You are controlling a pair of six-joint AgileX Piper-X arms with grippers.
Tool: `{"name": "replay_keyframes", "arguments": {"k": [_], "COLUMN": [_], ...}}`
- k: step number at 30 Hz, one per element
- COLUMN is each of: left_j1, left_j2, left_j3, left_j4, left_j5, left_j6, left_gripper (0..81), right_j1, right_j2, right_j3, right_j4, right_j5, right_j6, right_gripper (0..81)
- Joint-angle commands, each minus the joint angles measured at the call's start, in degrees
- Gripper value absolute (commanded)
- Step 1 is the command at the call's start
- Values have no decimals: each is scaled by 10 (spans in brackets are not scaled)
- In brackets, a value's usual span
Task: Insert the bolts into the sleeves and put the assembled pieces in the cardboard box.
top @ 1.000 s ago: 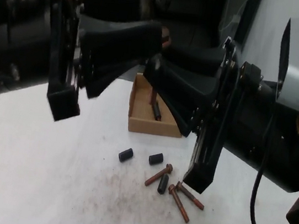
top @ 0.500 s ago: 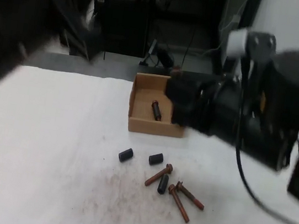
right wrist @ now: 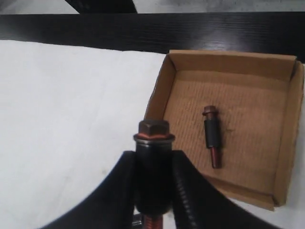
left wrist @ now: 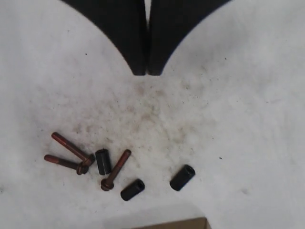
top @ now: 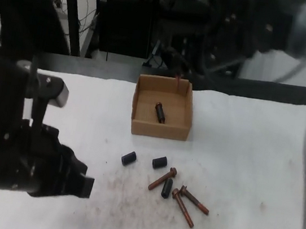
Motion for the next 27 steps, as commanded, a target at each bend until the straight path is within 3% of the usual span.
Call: {"name": "replay_keyframes", "arguments": {"k": [1, 5, 10, 13, 16, 18, 21, 24, 27], "left_j1": [-1, -1, -1, -1, -1, -1, -1, -1, -1], "left_j2": [9, 9, 9, 9, 9, 9, 9, 9, 9], "left_j3": [-4, -4, -4, -4, -4, -4, -4, -4, -4], "left_j4": [11, 11, 9, 9, 9, 9, 9, 9, 5], "left_j5": [23, 23, 21, 21, 21, 21, 21, 21, 47], "left_j6": [-5, -1, -1, -1, -1, -1, -1, -1, 1], "left_gripper": [7, 7, 7, 7, 7, 7, 7, 7, 7], "right_j1": [-5, -6, -8, -13, -20, -25, -33, -41, -47], "right_j2": [41, 120, 166, 167, 164, 161, 150, 134, 103], "right_j3": [-50, -140, -181, -181, -181, -181, -181, -181, -181], "right_j4": [38, 103, 119, 96, 77, 79, 92, 109, 144], "right_j5": [-6, -6, -6, -3, 0, 0, -7, -10, -22], "right_j6": [-3, -3, -5, -29, -29, -29, -29, -29, -38], "right_gripper": [9, 9, 23, 174, 391, 449, 341, 36, 8]}}
